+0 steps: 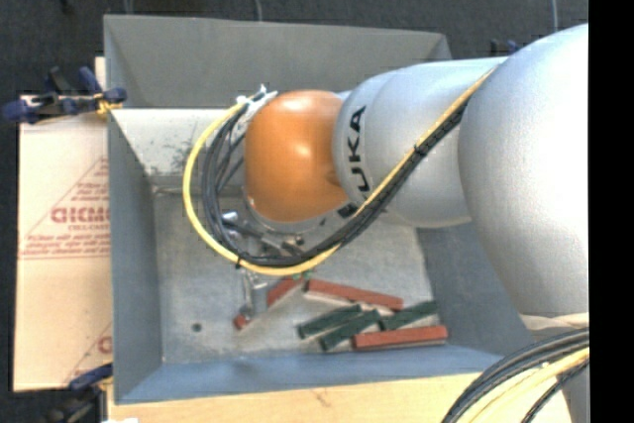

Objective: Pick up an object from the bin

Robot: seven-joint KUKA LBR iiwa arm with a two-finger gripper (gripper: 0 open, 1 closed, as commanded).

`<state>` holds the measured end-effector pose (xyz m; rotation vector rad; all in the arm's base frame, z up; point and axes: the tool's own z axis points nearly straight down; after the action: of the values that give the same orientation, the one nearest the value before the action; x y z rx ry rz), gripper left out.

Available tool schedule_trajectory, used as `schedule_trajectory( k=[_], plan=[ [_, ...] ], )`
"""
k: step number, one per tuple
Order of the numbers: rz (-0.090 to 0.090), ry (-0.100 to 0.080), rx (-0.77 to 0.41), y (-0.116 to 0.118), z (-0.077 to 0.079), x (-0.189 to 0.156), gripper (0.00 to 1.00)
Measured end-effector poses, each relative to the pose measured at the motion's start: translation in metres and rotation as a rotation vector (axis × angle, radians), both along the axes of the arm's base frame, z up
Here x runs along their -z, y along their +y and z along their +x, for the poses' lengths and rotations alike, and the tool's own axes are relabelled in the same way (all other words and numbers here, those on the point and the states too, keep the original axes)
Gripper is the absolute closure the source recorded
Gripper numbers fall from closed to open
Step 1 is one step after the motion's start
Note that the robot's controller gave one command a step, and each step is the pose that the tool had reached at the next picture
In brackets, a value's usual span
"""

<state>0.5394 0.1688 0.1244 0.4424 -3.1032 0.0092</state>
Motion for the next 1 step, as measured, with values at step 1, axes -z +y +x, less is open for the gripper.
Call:
schedule_trajectory(
  k=[1],
  plan=[
    [0.013,-0.017,0.124,-0.008,-0.0206,0.0263,0.0]
  ],
)
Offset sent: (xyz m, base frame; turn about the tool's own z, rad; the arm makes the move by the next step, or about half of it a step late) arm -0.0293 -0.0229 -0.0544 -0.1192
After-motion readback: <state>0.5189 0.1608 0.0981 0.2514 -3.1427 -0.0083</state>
